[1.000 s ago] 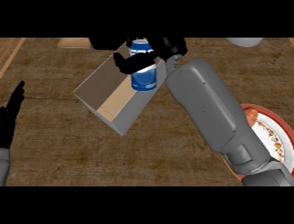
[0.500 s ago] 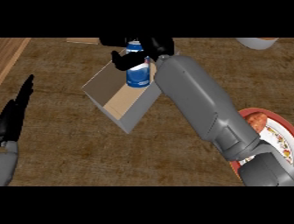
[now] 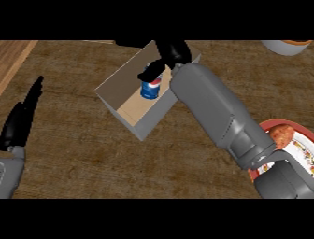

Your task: Pick the can from the plate and place it in the cardboard box

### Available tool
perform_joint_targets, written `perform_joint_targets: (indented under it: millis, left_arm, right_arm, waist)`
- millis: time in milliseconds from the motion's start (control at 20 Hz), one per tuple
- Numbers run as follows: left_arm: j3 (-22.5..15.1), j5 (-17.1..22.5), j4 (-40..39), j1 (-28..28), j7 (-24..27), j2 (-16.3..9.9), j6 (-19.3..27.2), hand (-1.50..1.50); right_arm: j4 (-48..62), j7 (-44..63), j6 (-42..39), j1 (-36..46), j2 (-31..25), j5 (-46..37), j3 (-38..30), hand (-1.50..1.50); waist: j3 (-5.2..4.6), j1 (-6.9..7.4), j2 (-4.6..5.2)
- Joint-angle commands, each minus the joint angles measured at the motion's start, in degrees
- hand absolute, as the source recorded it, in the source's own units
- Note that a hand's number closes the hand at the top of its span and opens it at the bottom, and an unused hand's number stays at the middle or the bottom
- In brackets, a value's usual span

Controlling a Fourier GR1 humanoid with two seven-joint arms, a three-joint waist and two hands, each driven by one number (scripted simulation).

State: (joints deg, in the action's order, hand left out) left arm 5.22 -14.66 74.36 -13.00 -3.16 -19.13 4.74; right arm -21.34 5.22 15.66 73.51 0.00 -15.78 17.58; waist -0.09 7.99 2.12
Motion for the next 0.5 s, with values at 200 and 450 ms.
perform_joint_targets:
  millis: [200,450]
  left_arm:
    - [0.8,0.5,-0.4,-2.2,-1.0,-1.7,-1.9,0.0]
    - [0.4,-0.3,-2.0,-0.2,0.8,1.0,0.8,0.0]
  right_arm:
    - [-1.0,-8.5,7.1,0.1,0.0,7.0,-0.7,-1.5]
    - [-2.3,-14.3,13.1,-1.4,0.0,13.5,-4.8,-1.5]
  waist:
    - [0.08,0.15,-0.04]
    - [0.07,-1.37,-0.25]
